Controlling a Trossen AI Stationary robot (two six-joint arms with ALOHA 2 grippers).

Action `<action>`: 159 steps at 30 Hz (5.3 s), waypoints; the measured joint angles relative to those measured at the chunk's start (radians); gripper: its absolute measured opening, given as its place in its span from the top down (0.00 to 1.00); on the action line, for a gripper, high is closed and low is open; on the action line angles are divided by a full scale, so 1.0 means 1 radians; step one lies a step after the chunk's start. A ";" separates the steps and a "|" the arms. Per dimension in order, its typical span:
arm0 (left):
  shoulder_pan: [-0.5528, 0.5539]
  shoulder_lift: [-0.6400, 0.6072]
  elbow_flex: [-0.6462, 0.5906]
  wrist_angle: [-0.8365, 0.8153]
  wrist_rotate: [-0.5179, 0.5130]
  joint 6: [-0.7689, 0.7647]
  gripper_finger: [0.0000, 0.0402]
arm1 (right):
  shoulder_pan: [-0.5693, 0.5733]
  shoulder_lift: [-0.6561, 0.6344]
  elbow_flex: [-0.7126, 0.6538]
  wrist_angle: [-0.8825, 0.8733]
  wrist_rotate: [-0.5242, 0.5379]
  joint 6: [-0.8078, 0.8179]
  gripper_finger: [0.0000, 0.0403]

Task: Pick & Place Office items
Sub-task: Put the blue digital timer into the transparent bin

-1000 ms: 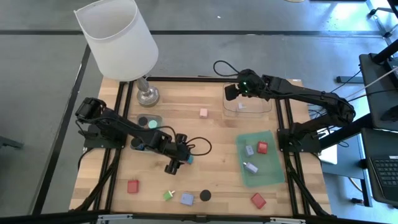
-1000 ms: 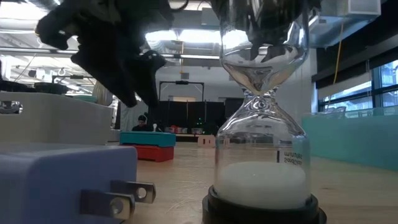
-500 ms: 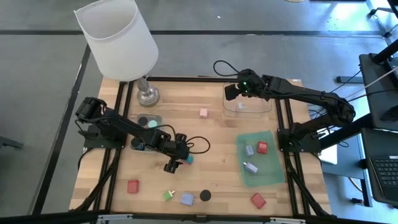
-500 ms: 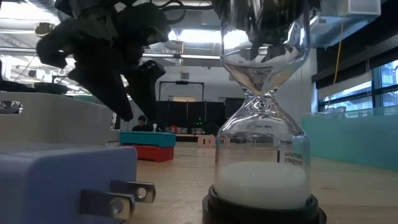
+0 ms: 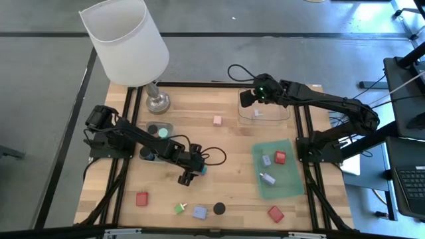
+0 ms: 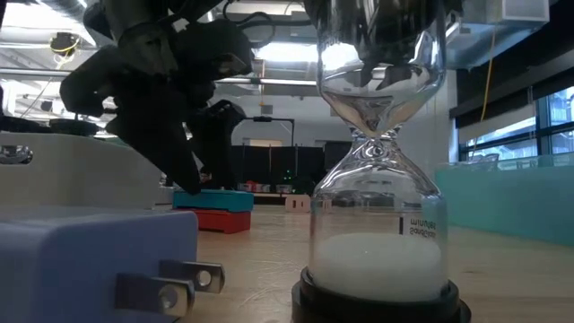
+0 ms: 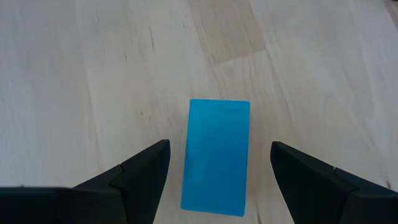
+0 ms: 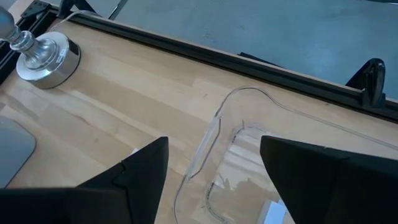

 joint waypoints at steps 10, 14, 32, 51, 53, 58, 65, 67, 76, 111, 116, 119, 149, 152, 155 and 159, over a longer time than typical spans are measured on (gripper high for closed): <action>0.019 0.000 0.000 -0.004 0.010 0.009 0.32 | 0.001 0.000 0.000 0.000 -0.004 0.000 0.36; 0.019 0.001 0.000 -0.007 0.004 0.009 0.32 | 0.001 0.000 0.000 0.000 -0.019 -0.001 0.36; 0.021 0.039 -0.001 0.006 -0.003 -0.008 0.32 | 0.001 0.000 0.000 0.000 -0.045 -0.001 0.36; 0.021 0.069 0.000 0.042 -0.002 -0.042 0.53 | 0.011 0.000 0.000 0.000 -0.044 -0.001 0.36; 0.021 0.069 0.000 0.041 -0.002 -0.048 0.55 | 0.011 0.000 0.000 0.000 -0.044 -0.001 0.36; 0.021 0.069 0.000 0.041 -0.002 -0.062 0.56 | 0.011 0.000 0.000 0.000 -0.044 -0.002 0.36; 0.021 0.068 0.000 0.041 -0.002 -0.074 0.48 | 0.011 0.000 0.000 0.000 -0.044 -0.002 0.36; 0.021 0.068 0.000 0.041 -0.002 -0.073 0.47 | 0.011 0.000 0.000 0.000 -0.044 -0.002 0.36; 0.017 0.068 0.000 0.041 -0.003 -0.079 0.48 | 0.011 0.000 0.000 0.000 -0.044 -0.001 0.36; -0.009 -0.032 0.081 -0.117 -0.393 -0.079 0.61 | 0.021 0.000 0.000 0.071 -0.281 0.063 0.36; 0.017 -0.108 0.131 -0.115 -0.648 -0.089 0.62 | 0.095 0.000 0.000 0.207 -0.326 0.112 0.36; 0.035 -0.145 0.164 -0.110 -0.757 -0.089 0.62 | 0.153 0.000 0.000 0.287 -0.326 0.115 0.36; 0.118 -0.153 0.233 0.188 -0.778 0.147 0.62 | 0.357 0.059 0.001 0.497 -0.213 0.177 0.38; 0.118 -0.152 0.233 0.197 -0.779 0.152 0.61 | 0.357 0.062 0.001 0.496 -0.213 0.177 0.43; 0.118 -0.152 0.233 0.212 -0.779 0.153 0.61 | 0.357 0.062 0.001 0.494 -0.213 0.177 0.52; 0.115 -0.153 0.233 0.215 -0.779 0.152 0.62 | 0.357 0.062 0.001 0.487 -0.212 0.177 0.66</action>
